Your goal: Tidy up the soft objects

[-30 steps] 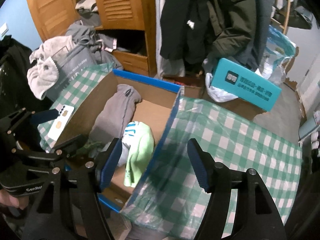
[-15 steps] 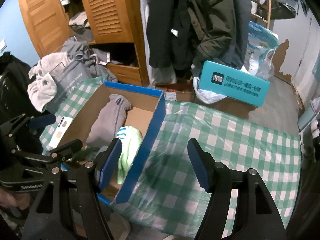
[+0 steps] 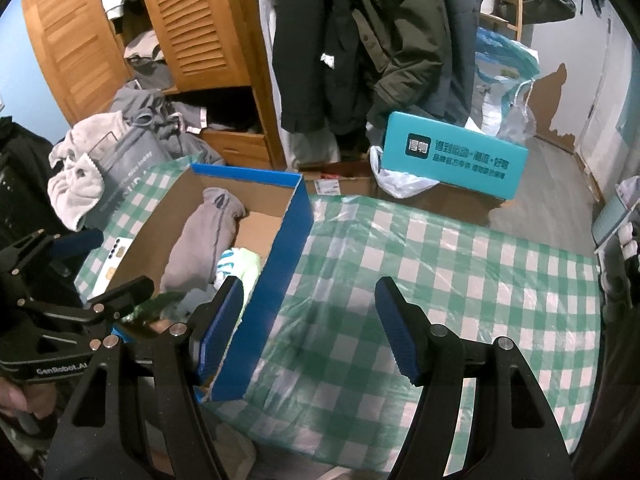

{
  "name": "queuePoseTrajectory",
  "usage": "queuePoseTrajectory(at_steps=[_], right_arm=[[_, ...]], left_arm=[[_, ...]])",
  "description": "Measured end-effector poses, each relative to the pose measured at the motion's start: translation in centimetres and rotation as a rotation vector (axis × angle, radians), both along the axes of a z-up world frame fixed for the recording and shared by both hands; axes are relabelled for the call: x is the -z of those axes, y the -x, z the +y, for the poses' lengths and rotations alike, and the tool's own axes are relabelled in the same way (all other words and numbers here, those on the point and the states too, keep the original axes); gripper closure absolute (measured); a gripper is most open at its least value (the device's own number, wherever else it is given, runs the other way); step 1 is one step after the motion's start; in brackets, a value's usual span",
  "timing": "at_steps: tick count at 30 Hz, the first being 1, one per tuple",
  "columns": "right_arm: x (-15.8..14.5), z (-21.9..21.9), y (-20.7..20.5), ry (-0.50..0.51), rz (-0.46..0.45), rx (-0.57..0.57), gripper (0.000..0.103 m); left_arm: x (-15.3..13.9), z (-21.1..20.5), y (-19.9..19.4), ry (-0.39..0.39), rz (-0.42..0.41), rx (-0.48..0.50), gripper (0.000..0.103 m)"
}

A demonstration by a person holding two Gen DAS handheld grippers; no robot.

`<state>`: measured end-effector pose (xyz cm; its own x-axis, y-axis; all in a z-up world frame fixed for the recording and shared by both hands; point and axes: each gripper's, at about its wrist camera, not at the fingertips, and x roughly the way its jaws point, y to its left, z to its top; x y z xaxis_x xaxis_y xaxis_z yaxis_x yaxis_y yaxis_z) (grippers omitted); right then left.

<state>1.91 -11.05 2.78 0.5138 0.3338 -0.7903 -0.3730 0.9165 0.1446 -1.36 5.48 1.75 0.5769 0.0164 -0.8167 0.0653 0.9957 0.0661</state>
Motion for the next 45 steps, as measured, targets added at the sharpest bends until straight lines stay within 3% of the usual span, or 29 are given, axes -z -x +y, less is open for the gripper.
queuePoseTrajectory(at_steps=[45], right_arm=[[0.01, -1.06, 0.12, 0.0, 0.001, 0.008, 0.035]], left_arm=[[0.31, -0.05, 0.19, -0.016, 0.034, -0.022, 0.016]])
